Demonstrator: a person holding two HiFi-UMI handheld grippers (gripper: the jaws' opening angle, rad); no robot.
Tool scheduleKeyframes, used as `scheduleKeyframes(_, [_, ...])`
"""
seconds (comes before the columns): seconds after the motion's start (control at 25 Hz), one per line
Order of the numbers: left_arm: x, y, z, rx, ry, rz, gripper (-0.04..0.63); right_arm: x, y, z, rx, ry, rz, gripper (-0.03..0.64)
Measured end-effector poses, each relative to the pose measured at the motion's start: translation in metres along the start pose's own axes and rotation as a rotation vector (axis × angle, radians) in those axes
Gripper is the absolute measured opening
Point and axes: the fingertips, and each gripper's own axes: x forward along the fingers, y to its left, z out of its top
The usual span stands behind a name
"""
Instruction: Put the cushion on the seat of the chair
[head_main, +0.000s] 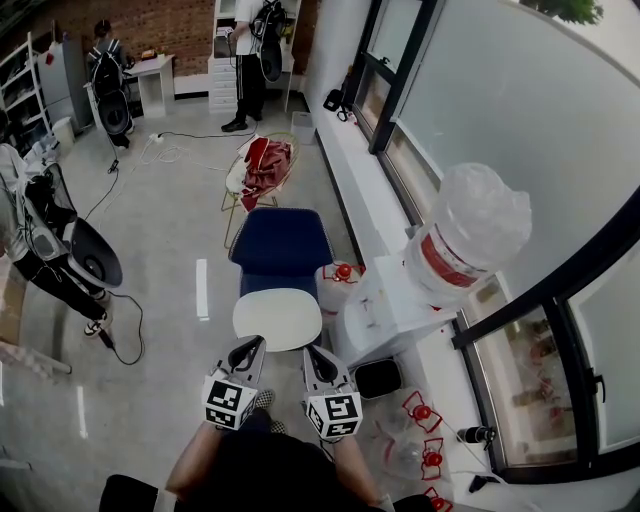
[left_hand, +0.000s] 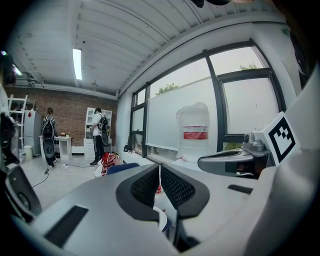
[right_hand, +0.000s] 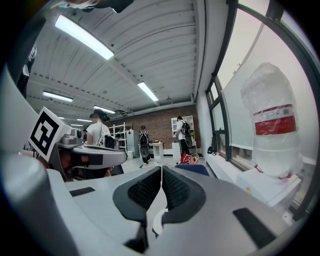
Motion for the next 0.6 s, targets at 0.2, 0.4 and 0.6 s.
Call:
scheduleKeyframes(0.2, [-0.001, -0.0022, -0.0007, 0.004, 0.001, -0.015, 0.026, -0.0006, 0.0018, -0.0026, 0.006, 0.007, -0.005, 0.029])
scheduleKeyframes(0.4, [-0.0011, -0.0036, -0.0016, 0.01, 0.004, -0.025, 0.025, -0.0004, 0.0044, -0.0019, 0.0, 0.009, -0.003, 0.029])
scheduleKeyframes(0.6, [-0.0043, -0.0047, -0.001, 0.013, 0.009, -0.031, 0.026, -0.0024, 0.0065, 0.0002, 0.005, 0.005, -0.006, 0.029])
